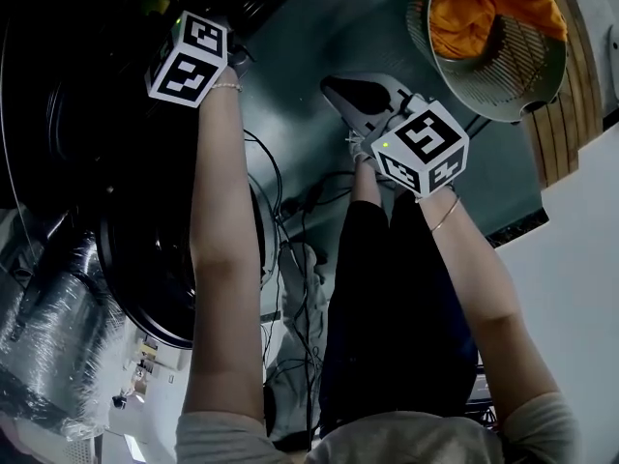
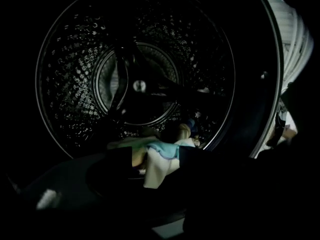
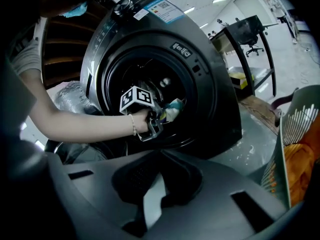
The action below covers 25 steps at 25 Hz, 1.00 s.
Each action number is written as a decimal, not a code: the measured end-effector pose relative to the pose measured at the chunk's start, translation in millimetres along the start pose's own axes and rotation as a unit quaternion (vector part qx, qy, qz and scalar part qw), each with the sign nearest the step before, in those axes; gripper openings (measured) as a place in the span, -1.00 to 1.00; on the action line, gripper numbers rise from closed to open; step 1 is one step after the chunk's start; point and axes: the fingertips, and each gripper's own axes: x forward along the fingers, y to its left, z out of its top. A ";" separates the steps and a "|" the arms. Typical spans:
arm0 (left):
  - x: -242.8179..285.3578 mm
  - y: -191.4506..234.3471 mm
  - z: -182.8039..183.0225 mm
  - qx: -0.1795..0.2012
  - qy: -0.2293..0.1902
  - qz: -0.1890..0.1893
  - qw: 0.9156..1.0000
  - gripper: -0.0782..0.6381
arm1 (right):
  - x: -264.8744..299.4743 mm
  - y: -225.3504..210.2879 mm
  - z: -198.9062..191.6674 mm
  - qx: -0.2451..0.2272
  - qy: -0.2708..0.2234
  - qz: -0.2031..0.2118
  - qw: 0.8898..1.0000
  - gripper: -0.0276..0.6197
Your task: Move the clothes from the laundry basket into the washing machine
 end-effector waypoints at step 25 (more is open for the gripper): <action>-154.5 -309.1 -113.8 -0.005 0.143 -0.343 0.928 -0.69 | -159.6 -175.3 14.4 0.004 -0.050 -0.197 0.979 -0.87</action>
